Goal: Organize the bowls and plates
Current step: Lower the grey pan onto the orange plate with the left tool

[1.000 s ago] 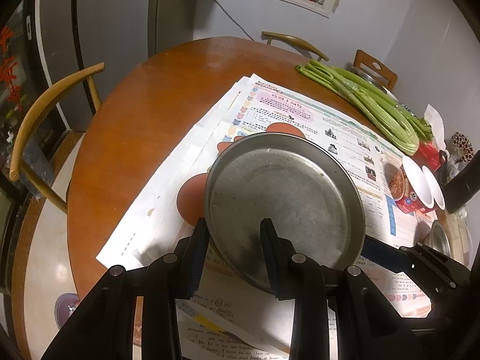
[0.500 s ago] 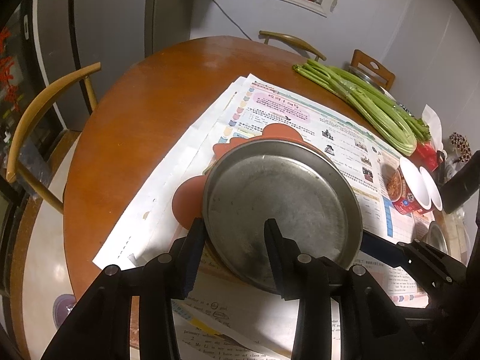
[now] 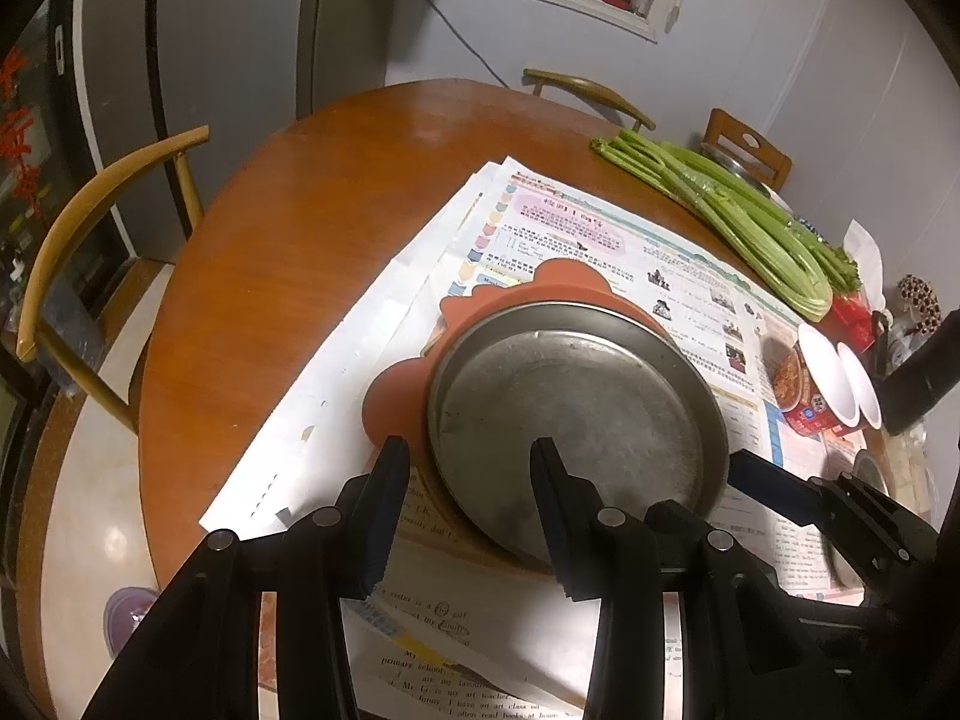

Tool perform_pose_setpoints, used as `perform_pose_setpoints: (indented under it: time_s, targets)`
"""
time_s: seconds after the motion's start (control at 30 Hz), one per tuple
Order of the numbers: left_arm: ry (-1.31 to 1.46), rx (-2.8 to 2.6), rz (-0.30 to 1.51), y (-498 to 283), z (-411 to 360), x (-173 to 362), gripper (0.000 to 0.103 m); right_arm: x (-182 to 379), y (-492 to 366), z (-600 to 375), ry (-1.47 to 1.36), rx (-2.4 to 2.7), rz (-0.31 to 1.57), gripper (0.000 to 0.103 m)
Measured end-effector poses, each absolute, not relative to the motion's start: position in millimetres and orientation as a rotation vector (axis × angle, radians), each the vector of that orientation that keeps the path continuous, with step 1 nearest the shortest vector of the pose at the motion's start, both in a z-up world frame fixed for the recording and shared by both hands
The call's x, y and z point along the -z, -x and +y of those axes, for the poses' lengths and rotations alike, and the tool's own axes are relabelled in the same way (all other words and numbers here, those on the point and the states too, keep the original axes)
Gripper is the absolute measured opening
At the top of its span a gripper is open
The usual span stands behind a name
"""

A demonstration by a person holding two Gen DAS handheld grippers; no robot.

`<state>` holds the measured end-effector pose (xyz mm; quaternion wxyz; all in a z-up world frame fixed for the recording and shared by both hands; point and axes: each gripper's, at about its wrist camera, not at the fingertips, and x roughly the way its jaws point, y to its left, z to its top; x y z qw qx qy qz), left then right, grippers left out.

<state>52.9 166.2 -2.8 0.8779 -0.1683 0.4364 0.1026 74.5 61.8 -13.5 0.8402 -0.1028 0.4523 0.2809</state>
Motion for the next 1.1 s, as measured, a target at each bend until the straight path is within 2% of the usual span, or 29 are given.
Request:
perform_pose_setpoints:
  time_s: [0.17,0.3,0.5,0.83,1.1]
  targets:
    - [0.366,-0.225,0.888,-43.3,172.7,-5.8,0.044,11.2,-74.1,62.4,0.238,-0.583,0.937,0.058]
    - [0.396,-0.23,0.873,-35.0,180.6,-11.1,0.052,9.9,-75.5,60.6,0.234,-0.574,0.933,0.058]
    - [0.475,-0.201,0.879,-27.1,190.3,-11.4,0.058,-6.9,-71.2,52.9,0.208,-0.586,0.886,0.058]
    - [0.622,-0.147,0.928,-32.0,194.9,10.2,0.059,-13.5,-79.6,29.8,0.116,-0.596,0.911,0.058]
    - [0.601,-0.153,0.946,-42.3,186.8,17.2,0.059,0.2,-86.8,24.0,0.076,-0.583,0.966,0.058]
